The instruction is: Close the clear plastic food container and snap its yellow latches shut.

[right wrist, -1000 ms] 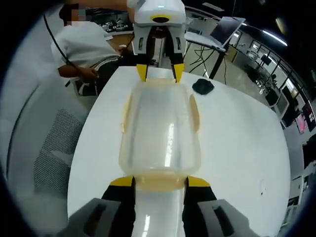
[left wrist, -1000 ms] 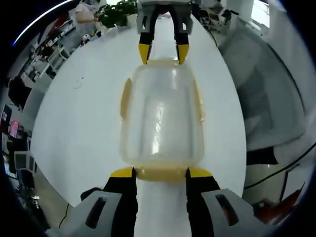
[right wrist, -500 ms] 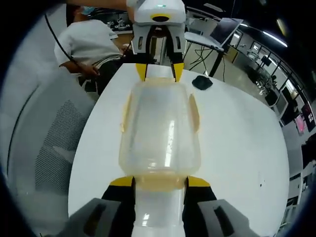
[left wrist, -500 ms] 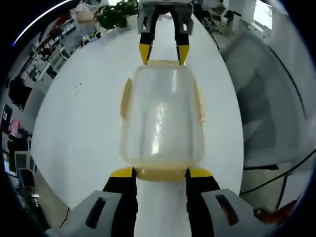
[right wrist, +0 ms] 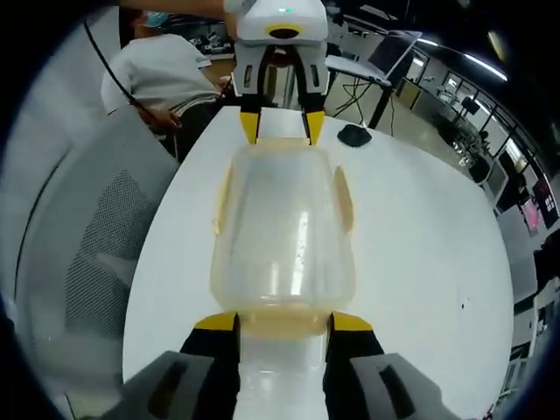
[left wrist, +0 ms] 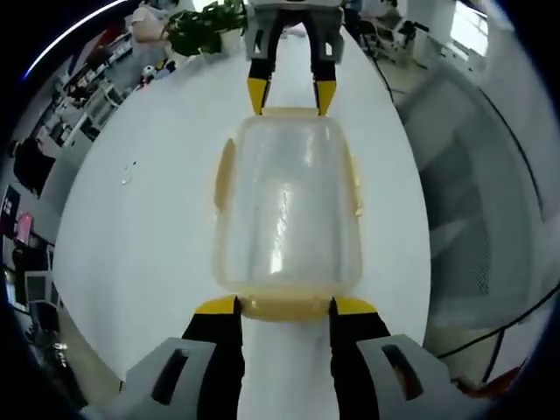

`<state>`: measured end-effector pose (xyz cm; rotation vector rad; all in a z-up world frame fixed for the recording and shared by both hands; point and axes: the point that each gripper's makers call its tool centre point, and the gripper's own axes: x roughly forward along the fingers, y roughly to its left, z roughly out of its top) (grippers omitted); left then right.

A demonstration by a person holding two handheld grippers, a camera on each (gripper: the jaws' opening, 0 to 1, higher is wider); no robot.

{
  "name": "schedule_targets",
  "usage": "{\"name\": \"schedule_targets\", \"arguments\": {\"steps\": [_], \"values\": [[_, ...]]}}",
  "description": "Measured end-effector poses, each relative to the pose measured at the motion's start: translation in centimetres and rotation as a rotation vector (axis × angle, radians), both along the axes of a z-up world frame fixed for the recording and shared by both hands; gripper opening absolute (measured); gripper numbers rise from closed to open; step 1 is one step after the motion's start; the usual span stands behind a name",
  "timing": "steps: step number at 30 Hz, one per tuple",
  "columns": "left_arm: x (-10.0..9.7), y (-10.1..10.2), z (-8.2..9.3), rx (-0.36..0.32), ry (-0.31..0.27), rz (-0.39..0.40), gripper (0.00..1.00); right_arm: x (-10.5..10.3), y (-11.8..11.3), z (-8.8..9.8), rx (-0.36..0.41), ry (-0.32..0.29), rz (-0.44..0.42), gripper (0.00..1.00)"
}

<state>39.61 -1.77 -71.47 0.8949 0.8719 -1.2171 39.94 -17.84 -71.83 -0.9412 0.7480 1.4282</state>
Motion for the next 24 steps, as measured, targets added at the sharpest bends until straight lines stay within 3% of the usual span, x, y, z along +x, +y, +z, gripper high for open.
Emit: {"name": "schedule_targets", "arguments": {"steps": [24], "values": [[0.7, -6.0, -0.1, -0.014, -0.004, -0.023, 0.35, 0.3, -6.0, 0.1, -0.024, 0.004, -0.026, 0.34]]}}
